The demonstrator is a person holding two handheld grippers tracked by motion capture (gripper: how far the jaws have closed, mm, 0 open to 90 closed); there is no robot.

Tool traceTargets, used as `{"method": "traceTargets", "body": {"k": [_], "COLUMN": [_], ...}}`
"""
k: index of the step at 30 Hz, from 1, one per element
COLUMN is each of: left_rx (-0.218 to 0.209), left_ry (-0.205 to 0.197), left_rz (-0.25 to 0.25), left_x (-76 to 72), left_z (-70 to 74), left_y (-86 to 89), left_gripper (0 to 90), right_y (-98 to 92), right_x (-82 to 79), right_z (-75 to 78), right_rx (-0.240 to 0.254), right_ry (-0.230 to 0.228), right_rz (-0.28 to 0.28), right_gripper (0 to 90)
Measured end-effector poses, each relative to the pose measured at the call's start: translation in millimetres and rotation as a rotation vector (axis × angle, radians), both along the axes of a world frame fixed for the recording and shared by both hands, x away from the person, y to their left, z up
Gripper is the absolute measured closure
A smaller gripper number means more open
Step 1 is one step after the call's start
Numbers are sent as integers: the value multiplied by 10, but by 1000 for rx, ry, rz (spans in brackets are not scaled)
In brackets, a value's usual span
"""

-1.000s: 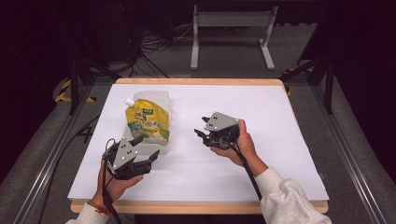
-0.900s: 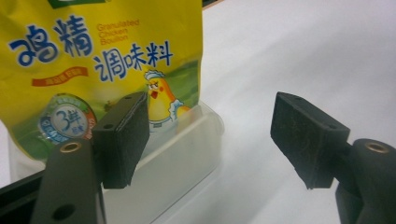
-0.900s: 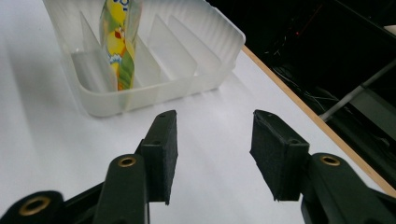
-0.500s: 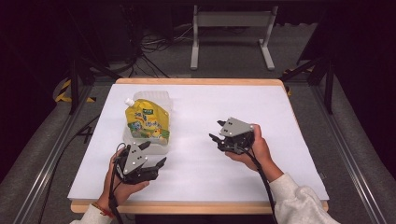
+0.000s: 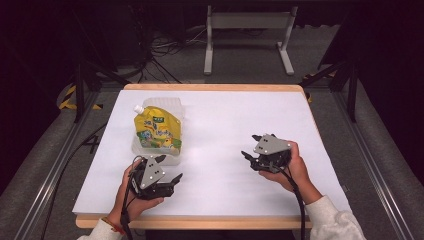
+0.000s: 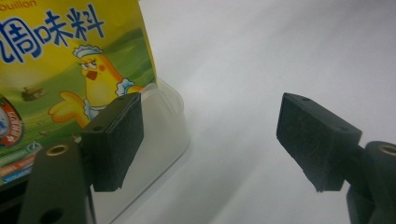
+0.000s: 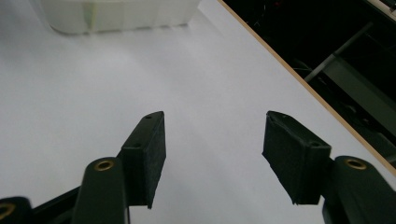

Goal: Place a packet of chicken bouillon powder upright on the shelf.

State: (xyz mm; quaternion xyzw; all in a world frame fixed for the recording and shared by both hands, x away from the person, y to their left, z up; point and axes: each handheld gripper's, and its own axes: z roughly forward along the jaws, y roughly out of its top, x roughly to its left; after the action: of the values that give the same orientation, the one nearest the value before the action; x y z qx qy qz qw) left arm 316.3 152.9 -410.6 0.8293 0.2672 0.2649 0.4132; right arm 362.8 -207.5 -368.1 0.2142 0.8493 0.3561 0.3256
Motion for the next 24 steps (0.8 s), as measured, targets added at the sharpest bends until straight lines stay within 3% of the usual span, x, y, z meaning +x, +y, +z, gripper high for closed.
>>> {"method": "traceTargets", "body": {"k": [12,24], "left_rx": [56,91], "left_ry": [18,62], "left_rz": [-38,-68], "left_x": [24,54], "left_z": [-91,-215], "left_y": [-72,-57], "left_gripper": [217,203], "right_y": [-285,-756], "right_x": [-122,-276], "right_z": [-151,-354], "right_rx": [-7,25], "right_ry": [26,61], "right_rz": [-46,-151], "right_gripper": [351,325]}}
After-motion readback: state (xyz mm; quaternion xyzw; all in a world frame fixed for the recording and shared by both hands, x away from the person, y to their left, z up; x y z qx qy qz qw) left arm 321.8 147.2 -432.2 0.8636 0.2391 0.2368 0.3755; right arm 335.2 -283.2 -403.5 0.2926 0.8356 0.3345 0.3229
